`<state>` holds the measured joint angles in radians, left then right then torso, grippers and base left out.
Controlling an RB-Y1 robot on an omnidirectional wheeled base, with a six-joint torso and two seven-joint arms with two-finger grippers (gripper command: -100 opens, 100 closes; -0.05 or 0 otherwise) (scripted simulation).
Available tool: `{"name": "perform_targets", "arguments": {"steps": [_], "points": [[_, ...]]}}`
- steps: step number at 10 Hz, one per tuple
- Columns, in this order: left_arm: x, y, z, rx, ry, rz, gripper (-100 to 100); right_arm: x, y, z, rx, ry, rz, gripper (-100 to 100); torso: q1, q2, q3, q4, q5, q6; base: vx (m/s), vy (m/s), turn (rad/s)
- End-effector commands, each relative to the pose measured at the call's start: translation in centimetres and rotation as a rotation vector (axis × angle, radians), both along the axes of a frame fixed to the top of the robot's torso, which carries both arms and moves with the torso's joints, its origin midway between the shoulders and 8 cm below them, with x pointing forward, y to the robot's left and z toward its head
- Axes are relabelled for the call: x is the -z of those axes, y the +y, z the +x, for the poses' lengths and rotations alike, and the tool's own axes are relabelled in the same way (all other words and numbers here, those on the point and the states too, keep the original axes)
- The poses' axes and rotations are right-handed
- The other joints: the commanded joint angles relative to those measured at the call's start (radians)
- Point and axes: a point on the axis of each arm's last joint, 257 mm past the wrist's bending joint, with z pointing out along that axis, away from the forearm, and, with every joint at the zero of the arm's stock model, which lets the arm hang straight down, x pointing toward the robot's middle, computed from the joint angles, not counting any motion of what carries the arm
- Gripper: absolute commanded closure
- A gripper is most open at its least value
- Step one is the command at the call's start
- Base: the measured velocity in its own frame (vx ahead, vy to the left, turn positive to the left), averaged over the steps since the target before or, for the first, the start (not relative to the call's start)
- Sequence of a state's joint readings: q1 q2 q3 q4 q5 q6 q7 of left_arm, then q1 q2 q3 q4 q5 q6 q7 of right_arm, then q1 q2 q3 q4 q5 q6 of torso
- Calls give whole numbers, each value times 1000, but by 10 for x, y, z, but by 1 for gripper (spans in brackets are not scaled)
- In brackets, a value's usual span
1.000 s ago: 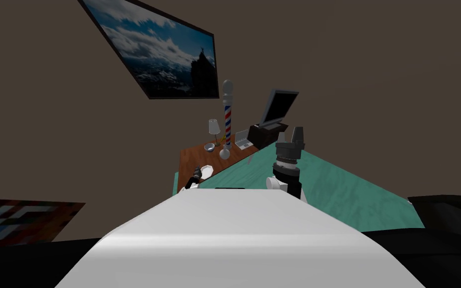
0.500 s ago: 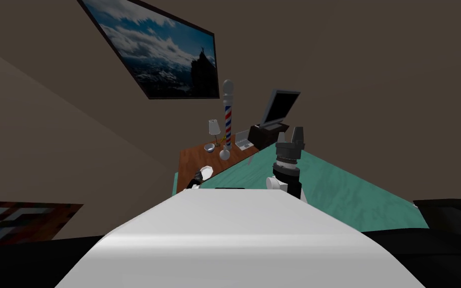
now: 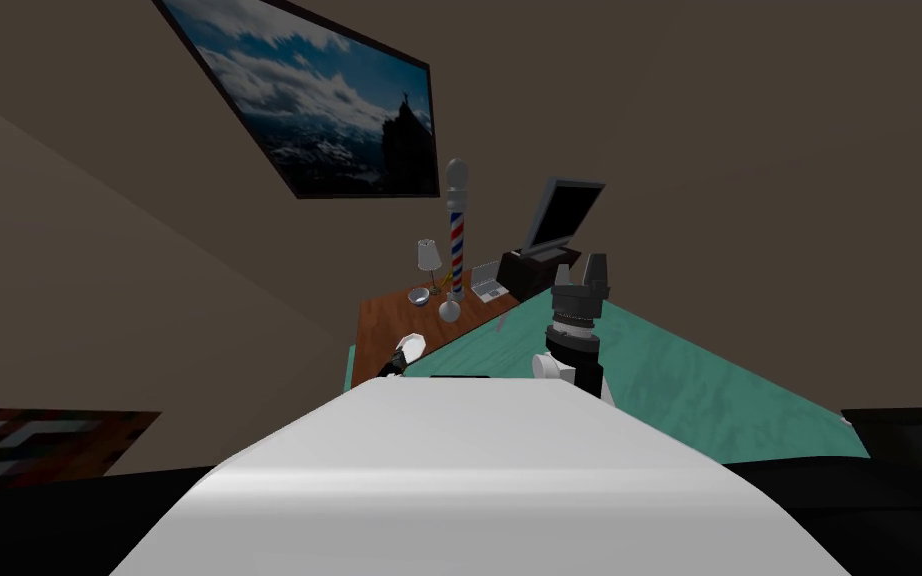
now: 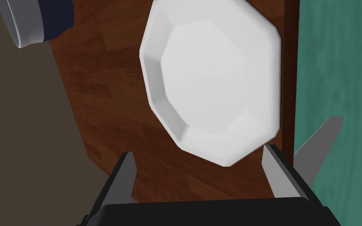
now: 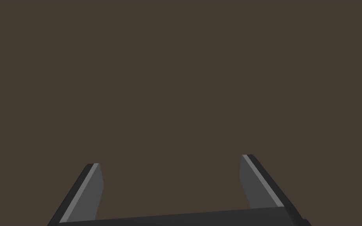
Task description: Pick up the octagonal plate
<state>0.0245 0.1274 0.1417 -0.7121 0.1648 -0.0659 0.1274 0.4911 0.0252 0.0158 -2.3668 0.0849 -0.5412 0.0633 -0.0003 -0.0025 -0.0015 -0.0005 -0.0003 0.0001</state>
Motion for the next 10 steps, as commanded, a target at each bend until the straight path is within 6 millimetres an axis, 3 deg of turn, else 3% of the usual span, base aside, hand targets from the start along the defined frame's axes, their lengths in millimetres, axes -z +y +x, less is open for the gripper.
{"name": "perform_targets", "arguments": {"steps": [1,8,9,10], "points": [[17,-12,-17,-15,54,-29,-100,0,0,0,0,0,0,0,0,0,0,0,0,0,45,-14,24],[39,-29,-41,-37,133,-75,-100,0,0,0,0,0,0,0,0,1,1,0,0,0,28,-2,10],[40,-29,-41,-37,134,-76,0,0,0,0,0,0,0,0,0,2,1,0,0,0,0,0,0],[43,-21,-53,-62,134,-79,-100,0,0,0,0,0,0,0,1,2,1,1,0,0,20,-10,-183]]}}
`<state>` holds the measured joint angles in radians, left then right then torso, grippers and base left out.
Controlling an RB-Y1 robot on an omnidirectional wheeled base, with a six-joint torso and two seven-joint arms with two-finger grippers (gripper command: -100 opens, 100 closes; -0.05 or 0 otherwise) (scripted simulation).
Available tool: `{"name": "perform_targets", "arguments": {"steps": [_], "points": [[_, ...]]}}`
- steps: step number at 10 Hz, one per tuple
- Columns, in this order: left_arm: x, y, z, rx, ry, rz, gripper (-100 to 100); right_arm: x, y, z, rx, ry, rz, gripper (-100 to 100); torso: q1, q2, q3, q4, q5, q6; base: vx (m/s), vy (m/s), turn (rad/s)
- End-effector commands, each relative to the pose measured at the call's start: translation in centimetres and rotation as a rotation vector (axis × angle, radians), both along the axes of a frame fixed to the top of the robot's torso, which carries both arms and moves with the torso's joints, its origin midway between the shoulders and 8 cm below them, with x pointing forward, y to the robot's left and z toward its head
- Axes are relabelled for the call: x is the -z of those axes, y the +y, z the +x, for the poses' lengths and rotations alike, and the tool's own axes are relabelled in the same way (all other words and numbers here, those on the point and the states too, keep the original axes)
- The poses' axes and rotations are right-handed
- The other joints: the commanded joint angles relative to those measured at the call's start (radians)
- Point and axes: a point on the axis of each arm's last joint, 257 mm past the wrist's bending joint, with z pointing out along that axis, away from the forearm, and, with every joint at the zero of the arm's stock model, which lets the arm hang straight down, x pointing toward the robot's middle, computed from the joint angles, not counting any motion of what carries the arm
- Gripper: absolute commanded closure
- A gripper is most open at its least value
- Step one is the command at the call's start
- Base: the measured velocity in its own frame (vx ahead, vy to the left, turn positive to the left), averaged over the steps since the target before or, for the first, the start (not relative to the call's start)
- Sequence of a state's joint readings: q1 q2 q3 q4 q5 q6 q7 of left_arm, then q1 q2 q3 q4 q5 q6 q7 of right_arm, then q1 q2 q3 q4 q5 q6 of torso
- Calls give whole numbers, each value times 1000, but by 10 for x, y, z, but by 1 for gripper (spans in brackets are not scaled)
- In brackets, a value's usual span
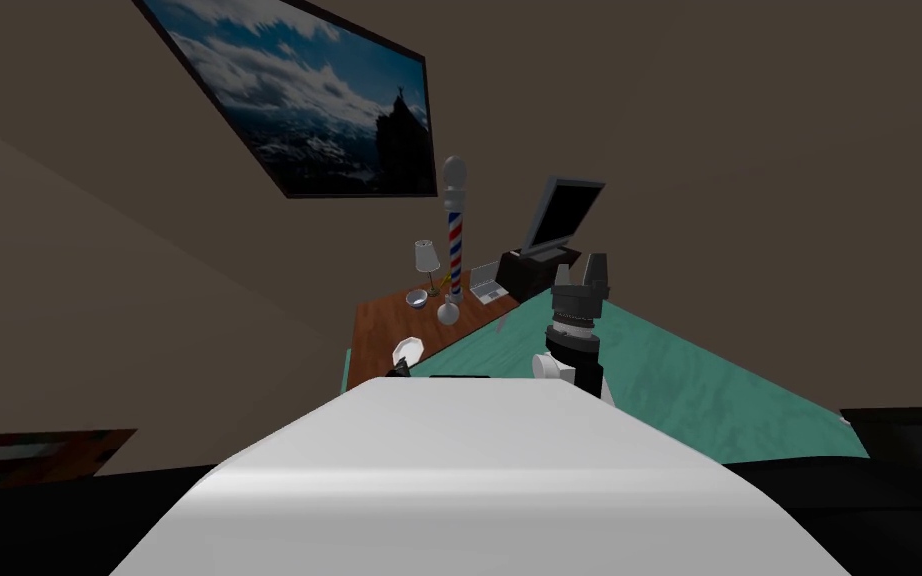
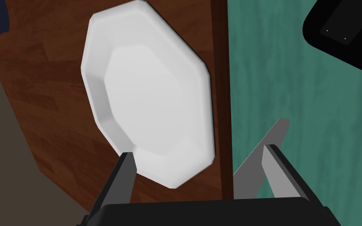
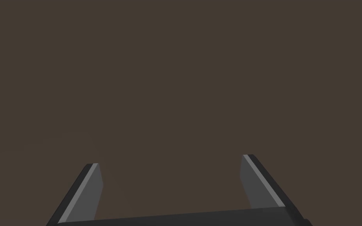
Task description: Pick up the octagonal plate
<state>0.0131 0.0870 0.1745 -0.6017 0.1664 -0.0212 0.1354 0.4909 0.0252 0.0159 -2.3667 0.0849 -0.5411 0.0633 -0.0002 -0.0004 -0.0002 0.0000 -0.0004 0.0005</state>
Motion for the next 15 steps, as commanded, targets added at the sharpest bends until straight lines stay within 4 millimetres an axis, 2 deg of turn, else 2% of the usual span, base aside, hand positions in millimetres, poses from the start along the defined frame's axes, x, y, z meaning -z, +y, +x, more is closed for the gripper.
{"name": "perform_targets", "arguments": {"steps": [1,2,3,6,7,8,9,10,11,12,13,14,15], "points": [[3,3,-5,-13,-1,-2,-100,0,0,0,0,0,0,0,0,0,0,0,0,0,22,-7,-81],[6,11,-17,-37,0,-4,-100,0,0,0,0,0,0,0,0,0,0,0,0,0,29,-16,-163],[6,11,-17,-37,0,-4,-100,0,0,0,0,0,0,0,0,-1,0,0,0,0,25,-10,-81],[14,35,-55,-111,1,-6,-100,0,0,0,0,0,0,0,0,-1,-1,0,0,0,40,-17,-221],[7,36,-42,-107,-26,-4,-100,0,0,0,0,0,0,0,0,-2,-1,0,0,0,46,-9,-70],[8,36,-43,-107,-24,-4,-100,0,0,0,0,0,0,0,0,-2,-1,0,0,0,16,-4,24],[14,35,-55,-111,1,-6,-100,0,0,0,0,0,0,0,0,-1,-1,0,0,-1,0,0,0],[14,35,-55,-111,1,-6,-100,0,0,0,0,0,0,0,0,1,0,0,0,-1,-8,0,2],[15,43,-67,-135,1,-6,-100,0,0,0,0,0,0,0,0,1,1,0,0,-1,11,-6,-186],[15,43,-67,-135,1,-6,-100,0,0,0,0,0,0,0,0,0,0,0,0,0,22,-1,-90],[18,60,-94,-183,0,-4,-100,0,0,0,0,0,0,0,0,0,0,0,0,-1,53,-21,-296],[6,60,-67,-168,-47,-3,-100,0,0,0,0,0,0,0,-1,-1,-1,0,0,0,52,-10,-170],[10,60,-77,-176,-35,-3,-100,0,0,0,0,0,0,0,0,-2,-1,0,0,0,26,-4,-7]]}}
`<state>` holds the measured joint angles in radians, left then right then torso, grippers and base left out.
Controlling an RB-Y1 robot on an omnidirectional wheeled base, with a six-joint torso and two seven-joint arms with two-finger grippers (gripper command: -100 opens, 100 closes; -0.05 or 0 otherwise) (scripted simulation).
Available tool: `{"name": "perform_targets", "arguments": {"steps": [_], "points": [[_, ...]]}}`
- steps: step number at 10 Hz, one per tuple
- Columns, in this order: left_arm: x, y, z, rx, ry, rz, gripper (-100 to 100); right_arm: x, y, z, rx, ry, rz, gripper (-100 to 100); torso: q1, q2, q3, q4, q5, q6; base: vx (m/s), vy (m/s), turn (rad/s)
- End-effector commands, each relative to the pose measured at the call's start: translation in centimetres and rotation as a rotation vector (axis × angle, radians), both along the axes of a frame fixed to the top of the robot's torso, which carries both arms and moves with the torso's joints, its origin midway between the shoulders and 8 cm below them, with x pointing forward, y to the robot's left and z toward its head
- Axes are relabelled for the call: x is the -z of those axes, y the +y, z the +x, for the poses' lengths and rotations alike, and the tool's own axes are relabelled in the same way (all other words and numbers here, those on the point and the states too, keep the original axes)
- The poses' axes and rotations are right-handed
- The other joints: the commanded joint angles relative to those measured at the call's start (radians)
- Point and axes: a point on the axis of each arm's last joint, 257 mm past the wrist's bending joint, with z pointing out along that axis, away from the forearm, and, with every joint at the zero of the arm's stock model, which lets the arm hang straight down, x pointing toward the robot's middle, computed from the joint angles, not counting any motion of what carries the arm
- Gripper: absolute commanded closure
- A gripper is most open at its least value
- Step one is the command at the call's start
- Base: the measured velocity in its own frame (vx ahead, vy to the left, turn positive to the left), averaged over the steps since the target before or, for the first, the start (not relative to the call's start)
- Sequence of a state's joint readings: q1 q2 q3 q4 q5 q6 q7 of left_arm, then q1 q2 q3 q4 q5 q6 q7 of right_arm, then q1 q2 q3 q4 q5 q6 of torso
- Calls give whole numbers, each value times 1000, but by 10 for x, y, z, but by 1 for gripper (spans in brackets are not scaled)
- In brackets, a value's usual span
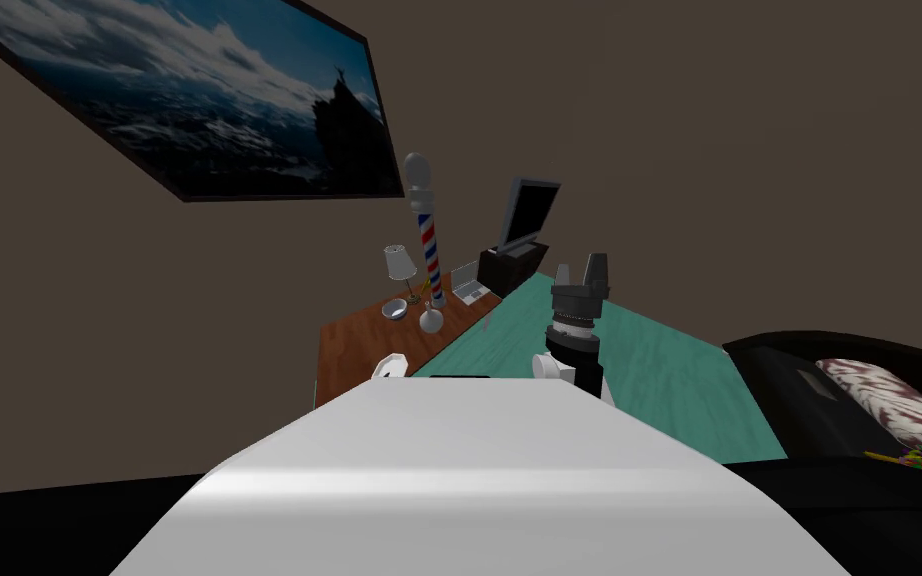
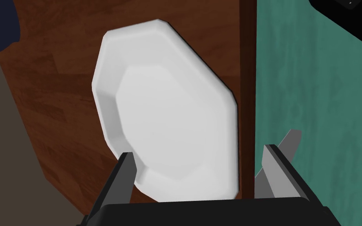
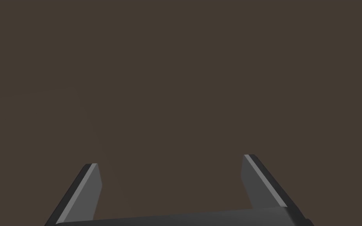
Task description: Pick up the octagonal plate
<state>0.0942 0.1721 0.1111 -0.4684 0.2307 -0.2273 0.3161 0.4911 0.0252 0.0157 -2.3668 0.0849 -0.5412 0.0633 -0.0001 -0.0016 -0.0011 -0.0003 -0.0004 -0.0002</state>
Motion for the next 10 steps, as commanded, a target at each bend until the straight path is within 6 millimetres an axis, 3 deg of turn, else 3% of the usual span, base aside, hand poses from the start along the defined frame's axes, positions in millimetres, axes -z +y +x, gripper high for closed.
{"name": "perform_targets", "arguments": {"steps": [1,2,3,4,7,8,9,10], "points": [[7,2,-17,-12,28,-4,-100,0,0,0,0,0,0,0,0,0,0,0,0,0,5,-4,19],[8,18,-45,-59,30,-1,-100,0,0,0,0,0,0,0,0,1,1,0,0,0,35,-13,-355],[-8,19,-6,-37,-39,2,-100,0,0,0,0,0,0,0,-1,1,1,0,0,1,40,-2,-164],[-9,18,1,-40,-49,-2,-100,0,0,0,0,0,0,0,0,0,0,0,0,1,7,-3,61],[0,19,-26,-51,-9,2,-100,0,0,0,0,0,0,0,3,-4,1,6,-1,6,3,-5,-8],[-1,19,-22,-47,-17,2,-100,0,0,0,0,0,0,0,4,-4,1,6,-1,6,0,0,0],[-1,19,-23,-48,-18,2,100,0,0,0,0,0,0,0,4,-4,1,6,0,6,0,0,0],[1,17,-26,-49,-12,-1,100,0,0,0,0,0,0,0,4,-5,1,7,-2,6,-8,-10,9]]}}
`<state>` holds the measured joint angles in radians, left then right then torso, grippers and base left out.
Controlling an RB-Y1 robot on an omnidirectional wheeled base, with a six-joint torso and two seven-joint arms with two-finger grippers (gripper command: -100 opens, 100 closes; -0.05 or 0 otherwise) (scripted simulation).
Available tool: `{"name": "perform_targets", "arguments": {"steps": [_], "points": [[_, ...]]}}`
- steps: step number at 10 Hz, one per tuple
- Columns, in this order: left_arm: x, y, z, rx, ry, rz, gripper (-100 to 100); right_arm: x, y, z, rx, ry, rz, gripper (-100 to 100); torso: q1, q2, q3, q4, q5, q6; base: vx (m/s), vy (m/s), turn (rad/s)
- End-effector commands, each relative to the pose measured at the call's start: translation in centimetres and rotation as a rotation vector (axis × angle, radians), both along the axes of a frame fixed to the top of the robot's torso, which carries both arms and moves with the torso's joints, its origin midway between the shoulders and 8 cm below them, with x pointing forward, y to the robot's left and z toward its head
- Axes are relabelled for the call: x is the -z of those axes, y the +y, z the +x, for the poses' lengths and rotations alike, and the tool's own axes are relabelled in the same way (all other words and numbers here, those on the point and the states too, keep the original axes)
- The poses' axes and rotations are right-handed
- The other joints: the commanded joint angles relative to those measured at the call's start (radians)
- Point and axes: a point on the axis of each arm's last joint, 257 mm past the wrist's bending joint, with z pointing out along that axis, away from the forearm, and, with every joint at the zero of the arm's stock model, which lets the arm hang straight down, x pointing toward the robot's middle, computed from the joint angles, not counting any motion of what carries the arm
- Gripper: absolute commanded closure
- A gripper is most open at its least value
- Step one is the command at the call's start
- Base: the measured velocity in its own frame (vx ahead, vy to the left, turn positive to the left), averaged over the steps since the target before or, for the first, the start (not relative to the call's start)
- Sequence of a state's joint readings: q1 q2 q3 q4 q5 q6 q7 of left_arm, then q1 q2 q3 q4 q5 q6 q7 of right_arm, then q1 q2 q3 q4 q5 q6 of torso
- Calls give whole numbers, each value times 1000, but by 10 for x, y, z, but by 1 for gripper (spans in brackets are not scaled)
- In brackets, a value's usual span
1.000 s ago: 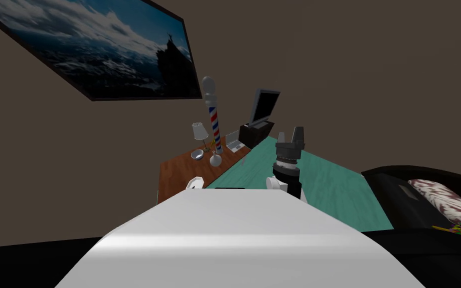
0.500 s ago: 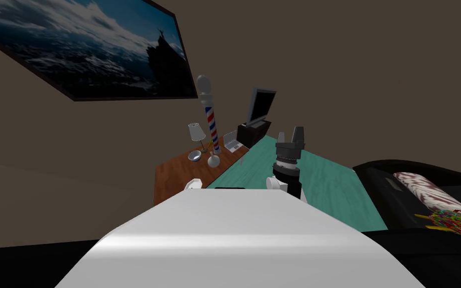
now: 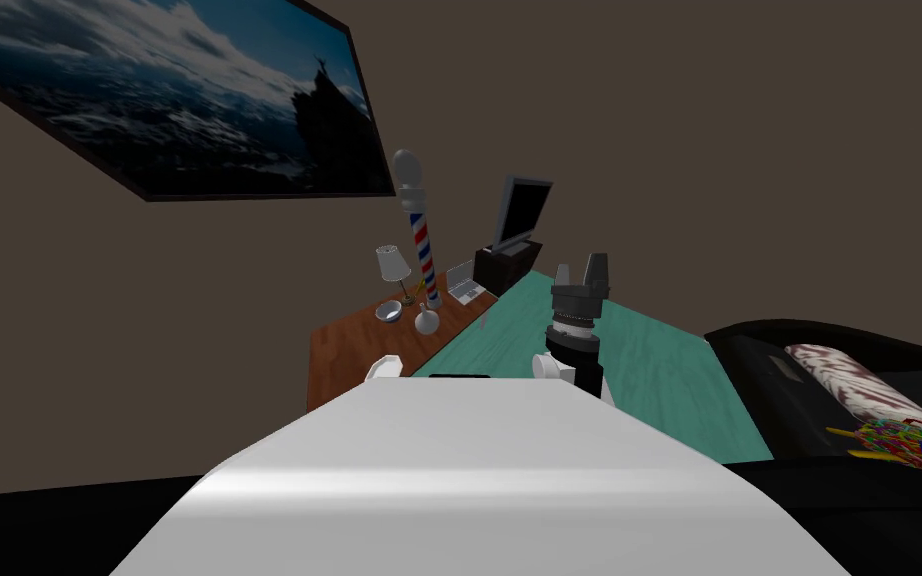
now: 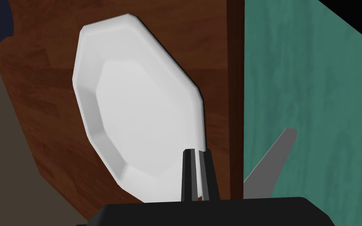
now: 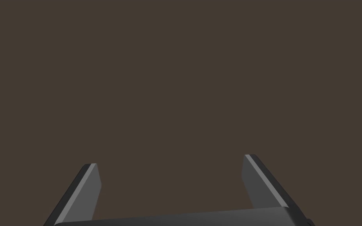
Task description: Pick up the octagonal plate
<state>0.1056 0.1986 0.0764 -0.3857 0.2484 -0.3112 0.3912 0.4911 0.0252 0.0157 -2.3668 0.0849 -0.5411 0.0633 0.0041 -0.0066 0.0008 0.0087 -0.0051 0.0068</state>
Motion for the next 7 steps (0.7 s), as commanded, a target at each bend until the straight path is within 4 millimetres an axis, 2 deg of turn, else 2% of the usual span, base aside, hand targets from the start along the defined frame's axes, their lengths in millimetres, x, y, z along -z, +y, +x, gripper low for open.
{"name": "perform_targets", "arguments": {"steps": [1,3,4,5,6,7], "points": [[0,0,0,0,0,0,100,0,0,0,0,0,0,0,0,0,0,0,0,0,0,0,0],[-1,1,2,1,-5,3,100,0,0,0,0,0,0,0,1,0,-1,-1,2,0,0,0,0],[-1,1,2,1,-5,3,0,0,0,0,0,0,0,0,1,0,-1,-1,2,0,0,0,0],[5,-5,-2,14,36,1,100,0,0,0,0,0,0,0,1,0,-1,-1,2,0,-13,15,163],[4,-13,11,38,36,0,100,0,0,0,0,0,0,0,2,1,-1,-2,2,-2,-38,17,280],[5,-13,9,37,40,-1,100,0,0,0,0,0,0,0,2,2,0,-2,2,-1,-33,6,78]]}}
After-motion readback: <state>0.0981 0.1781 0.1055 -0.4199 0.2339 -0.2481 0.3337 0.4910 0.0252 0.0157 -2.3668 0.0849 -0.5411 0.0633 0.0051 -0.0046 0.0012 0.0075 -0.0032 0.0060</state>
